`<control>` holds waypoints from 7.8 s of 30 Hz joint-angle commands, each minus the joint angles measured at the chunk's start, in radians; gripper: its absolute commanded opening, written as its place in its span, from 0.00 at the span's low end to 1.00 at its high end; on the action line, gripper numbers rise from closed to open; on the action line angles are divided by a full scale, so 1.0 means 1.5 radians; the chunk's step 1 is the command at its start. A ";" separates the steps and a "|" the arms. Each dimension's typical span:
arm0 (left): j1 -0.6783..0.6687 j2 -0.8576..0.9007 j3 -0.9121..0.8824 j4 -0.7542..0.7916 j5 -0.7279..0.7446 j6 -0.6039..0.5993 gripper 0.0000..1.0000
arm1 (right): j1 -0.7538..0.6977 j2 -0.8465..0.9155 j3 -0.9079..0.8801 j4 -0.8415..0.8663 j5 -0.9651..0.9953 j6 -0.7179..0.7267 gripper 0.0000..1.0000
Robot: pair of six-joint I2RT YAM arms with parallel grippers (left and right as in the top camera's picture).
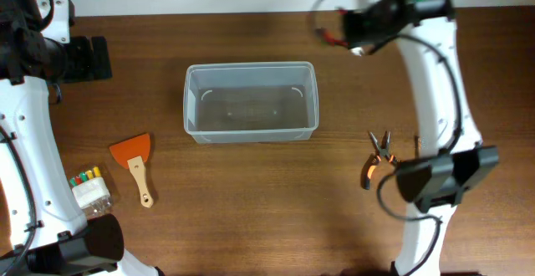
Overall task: Pack container
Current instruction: 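Lift the red cutters and carry them over the container, then open the right gripper to drop the cutters and withdraw, then lower the right gripper onto the orange needle-nose pliers and grasp, then lift the pliers and carry them over the container, then release the pliers into the container and withdraw the right gripper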
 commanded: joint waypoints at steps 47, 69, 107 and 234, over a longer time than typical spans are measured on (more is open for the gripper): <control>-0.001 0.005 -0.005 -0.008 0.009 0.012 0.99 | 0.167 -0.010 -0.137 0.038 0.083 -0.236 0.53; -0.108 -0.048 -0.009 -0.040 0.003 0.016 0.99 | -0.171 -0.434 -0.166 -0.254 0.077 0.171 0.98; -0.152 -0.322 -0.625 0.218 0.023 0.016 0.99 | -0.085 -0.276 -0.892 0.237 0.028 0.446 0.99; 0.053 -0.322 -0.497 0.203 0.047 -0.029 0.99 | 0.237 0.071 -0.271 0.151 -0.022 -0.132 0.13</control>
